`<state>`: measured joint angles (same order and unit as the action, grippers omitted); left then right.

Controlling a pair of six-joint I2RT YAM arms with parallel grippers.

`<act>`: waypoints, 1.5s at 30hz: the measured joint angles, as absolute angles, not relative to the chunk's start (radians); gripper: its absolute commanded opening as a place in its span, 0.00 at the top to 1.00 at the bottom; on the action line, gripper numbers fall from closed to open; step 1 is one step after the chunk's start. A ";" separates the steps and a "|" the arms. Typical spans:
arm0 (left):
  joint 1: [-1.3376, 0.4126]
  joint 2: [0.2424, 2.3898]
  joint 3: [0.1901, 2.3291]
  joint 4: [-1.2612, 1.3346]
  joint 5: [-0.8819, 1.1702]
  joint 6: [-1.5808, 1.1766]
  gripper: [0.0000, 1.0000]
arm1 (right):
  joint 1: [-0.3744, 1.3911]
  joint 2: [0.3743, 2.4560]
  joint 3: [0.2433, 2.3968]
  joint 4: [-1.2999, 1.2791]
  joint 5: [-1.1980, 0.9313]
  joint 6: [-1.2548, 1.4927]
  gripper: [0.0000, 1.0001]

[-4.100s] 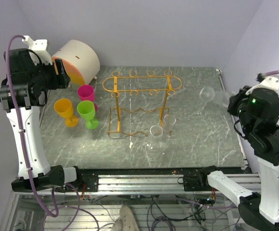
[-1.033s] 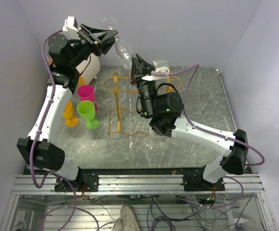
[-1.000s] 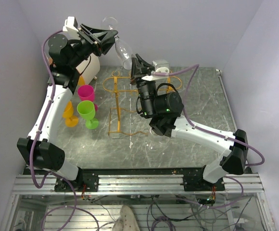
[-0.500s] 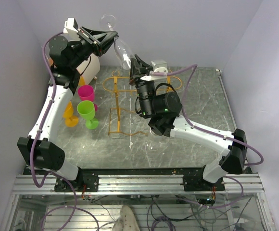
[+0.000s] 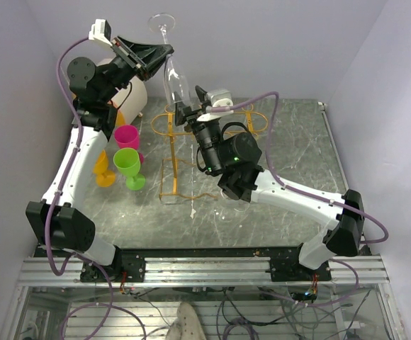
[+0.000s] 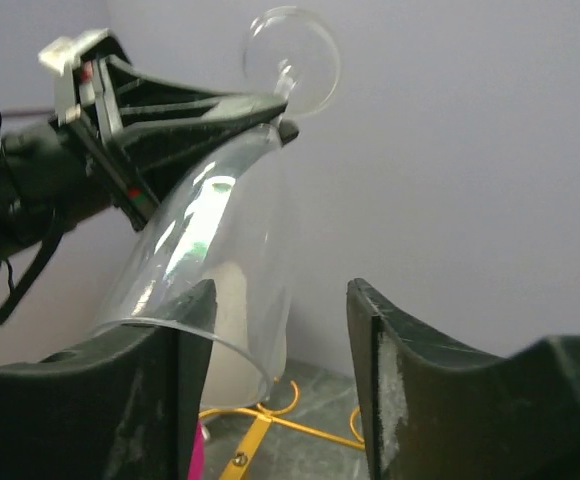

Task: Place the wine glass upside down on the wine glass rack

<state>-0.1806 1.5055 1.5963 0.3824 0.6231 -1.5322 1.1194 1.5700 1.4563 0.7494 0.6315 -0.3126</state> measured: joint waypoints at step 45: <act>-0.087 1.592 1.561 0.162 0.497 -0.083 0.93 | 1.122 1.044 1.132 0.411 0.753 -0.198 0.35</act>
